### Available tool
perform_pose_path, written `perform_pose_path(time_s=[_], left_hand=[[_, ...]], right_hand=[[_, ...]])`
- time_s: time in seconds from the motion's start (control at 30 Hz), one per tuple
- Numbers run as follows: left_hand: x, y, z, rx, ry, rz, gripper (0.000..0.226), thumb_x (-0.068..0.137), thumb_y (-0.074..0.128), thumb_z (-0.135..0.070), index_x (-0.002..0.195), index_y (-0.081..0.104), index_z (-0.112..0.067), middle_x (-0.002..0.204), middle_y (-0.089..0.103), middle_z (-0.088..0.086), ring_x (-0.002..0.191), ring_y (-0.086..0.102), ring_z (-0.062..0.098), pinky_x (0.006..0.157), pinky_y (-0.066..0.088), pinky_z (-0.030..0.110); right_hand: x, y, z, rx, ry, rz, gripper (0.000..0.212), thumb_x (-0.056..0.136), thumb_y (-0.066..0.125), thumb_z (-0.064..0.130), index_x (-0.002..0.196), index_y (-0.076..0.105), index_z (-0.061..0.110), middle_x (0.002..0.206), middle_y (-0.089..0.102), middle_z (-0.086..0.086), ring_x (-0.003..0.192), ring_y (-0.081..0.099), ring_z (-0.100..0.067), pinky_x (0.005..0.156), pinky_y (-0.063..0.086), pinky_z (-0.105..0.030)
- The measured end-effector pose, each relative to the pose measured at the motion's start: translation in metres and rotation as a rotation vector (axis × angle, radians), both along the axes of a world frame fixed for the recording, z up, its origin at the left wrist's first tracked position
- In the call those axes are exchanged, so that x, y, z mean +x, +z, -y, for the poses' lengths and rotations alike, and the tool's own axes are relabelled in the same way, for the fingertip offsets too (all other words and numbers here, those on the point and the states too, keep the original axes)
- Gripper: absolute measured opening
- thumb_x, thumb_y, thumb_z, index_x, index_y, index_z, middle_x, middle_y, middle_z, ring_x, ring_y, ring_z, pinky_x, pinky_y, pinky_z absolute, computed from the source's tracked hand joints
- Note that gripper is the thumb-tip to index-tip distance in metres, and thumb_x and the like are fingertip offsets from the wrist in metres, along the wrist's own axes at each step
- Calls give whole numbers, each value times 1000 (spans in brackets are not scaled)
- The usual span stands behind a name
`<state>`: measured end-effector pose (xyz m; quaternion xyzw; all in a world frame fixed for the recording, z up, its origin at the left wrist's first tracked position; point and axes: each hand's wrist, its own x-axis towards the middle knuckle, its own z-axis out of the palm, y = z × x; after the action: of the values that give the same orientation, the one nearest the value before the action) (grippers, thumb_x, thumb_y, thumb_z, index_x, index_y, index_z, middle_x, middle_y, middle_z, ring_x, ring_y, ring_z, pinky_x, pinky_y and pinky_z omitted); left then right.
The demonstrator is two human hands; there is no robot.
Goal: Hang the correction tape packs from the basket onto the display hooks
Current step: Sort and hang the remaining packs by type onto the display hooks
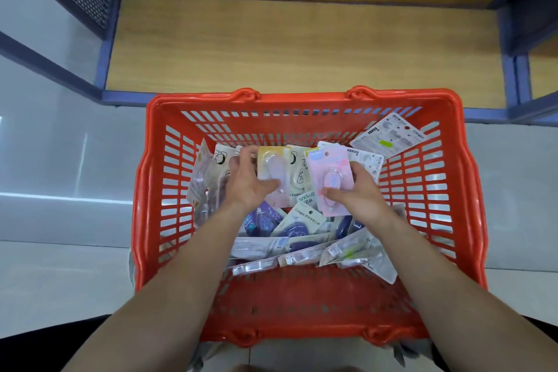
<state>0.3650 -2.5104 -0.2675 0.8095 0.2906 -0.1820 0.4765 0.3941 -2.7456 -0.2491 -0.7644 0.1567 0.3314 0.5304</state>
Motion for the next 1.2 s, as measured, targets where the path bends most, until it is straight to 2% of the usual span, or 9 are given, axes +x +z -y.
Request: perform_pose_path(time_s=[0.13,0.33,0.47,0.6,0.7,0.83,0.9,1.07,1.2], left_hand=[[-9,15,2,-31,1,53,73,83,82,-8,140,43,-32,116,46,-1,99,56,19,81,50,31],[-8,53,-2,-190,155,89,64,75,85,-2,113,44,-33,106,72,9,86,72,29,64,58,41],[-11,82,7,-295,92,164,42,82,81,0,106,59,-26,92,75,4,82,71,17,65,59,37],[-17,106,12,-335,-33,201,41,82,83,-8,112,69,-32,116,68,-3,114,63,14,90,56,29],[-17,126,11,-341,-100,203,45,78,87,-8,113,70,-30,121,66,-5,102,63,-4,81,53,13],[-16,142,8,-321,-182,183,49,76,89,-9,113,67,-31,126,66,-6,120,60,15,93,54,23],[-14,146,6,-281,-131,193,57,77,87,-5,126,62,-21,125,63,-7,112,63,12,83,53,13],[-8,143,-1,-469,234,197,64,81,81,4,134,56,-22,106,74,2,84,72,19,64,57,35],[-4,142,10,-588,316,205,51,87,67,11,121,59,-26,109,72,4,91,70,19,79,58,42]], right_hand=[[-1,8,0,59,9,-11,48,83,80,2,125,59,13,114,72,-4,101,71,-20,81,58,-37],[7,44,-11,206,30,17,48,81,81,0,122,63,18,111,76,0,104,73,-20,81,59,-34],[19,80,-13,253,90,83,50,81,81,-1,124,62,16,111,76,0,101,74,-16,83,60,-34],[25,106,-1,269,192,118,62,71,87,9,127,62,17,112,77,0,103,74,-18,84,61,-41],[23,117,8,329,229,60,78,64,89,18,134,57,16,124,73,-8,115,70,-30,92,59,-52],[18,122,14,384,285,-10,82,64,89,16,138,53,14,129,70,-13,117,68,-31,92,58,-49],[13,122,11,396,287,-3,72,68,83,9,135,56,13,125,72,-11,114,69,-29,88,58,-42],[6,120,0,387,197,18,54,80,79,0,129,60,13,119,75,-7,113,71,-27,97,57,-47],[4,112,-1,364,196,1,44,90,71,-1,127,60,20,119,75,-4,114,71,-24,94,57,-41]])
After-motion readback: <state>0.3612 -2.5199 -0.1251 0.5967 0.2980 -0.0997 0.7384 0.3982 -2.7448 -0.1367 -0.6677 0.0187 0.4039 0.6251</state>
